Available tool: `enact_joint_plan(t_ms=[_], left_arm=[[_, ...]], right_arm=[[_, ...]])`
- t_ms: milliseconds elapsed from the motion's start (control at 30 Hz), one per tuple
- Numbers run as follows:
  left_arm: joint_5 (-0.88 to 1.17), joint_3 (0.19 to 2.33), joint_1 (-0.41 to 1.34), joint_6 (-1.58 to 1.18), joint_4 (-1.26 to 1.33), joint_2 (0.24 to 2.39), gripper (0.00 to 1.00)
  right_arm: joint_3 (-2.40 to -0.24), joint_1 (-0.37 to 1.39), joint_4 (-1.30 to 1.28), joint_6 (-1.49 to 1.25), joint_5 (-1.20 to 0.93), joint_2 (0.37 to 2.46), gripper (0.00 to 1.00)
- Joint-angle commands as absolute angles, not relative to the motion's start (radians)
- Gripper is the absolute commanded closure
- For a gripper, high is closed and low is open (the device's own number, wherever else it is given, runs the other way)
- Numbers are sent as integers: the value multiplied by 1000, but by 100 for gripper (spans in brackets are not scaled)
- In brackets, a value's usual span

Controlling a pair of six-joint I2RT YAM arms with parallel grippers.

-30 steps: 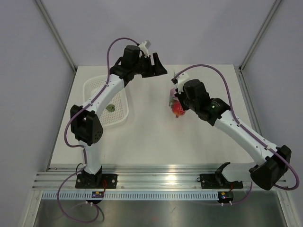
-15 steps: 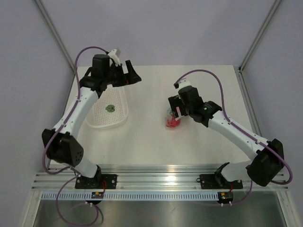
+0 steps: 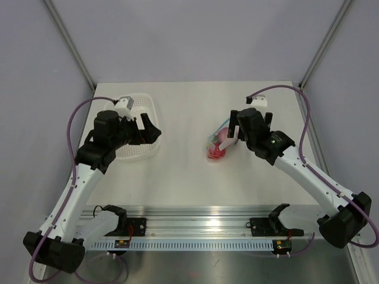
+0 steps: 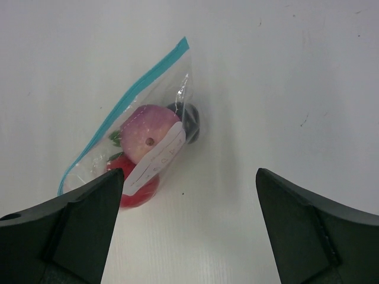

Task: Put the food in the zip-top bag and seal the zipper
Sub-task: Reset both arms

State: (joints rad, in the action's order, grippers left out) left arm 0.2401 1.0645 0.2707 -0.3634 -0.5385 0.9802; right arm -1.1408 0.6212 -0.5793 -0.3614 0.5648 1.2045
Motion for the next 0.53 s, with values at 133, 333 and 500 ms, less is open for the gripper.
enact_joint_plan(t_ms=[133,333,500], left_arm=[[173,901,268,-347,-532,798,1],[121,871,268,-330,-571,741,1],[118,865,268,-345,-555,745,1]], right_arm=[[-1062,617,-670,-520,732,1121,1],[-979,617,-664,-589,781,1026,0],[-922,617,-644,-612,767,979,0]])
